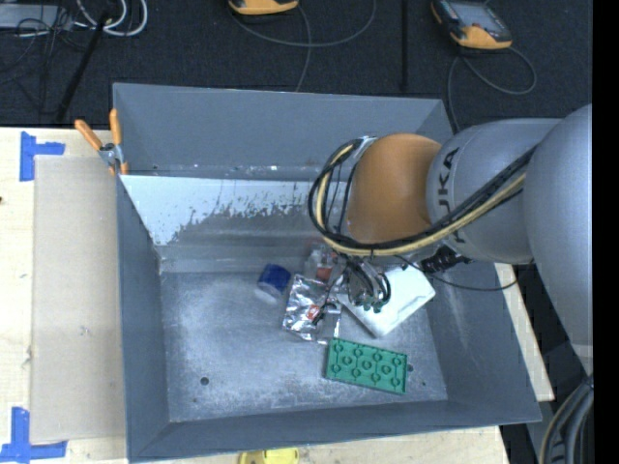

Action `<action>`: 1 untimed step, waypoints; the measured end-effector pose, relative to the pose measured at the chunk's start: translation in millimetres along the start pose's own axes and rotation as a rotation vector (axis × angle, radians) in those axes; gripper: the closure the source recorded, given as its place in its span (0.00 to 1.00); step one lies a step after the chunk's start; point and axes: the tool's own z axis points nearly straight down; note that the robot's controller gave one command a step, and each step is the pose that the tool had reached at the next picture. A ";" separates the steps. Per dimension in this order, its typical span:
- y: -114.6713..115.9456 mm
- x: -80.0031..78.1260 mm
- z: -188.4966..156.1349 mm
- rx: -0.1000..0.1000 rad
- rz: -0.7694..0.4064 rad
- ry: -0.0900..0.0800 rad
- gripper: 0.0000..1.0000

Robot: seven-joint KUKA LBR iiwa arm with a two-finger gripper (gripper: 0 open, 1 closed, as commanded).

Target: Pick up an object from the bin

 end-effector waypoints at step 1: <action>7.5 -8.2 32.2 -0.001 0.009 0.000 0.00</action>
Offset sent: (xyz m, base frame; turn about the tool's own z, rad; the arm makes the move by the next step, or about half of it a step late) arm 0.0090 0.0062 -0.0300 0.0105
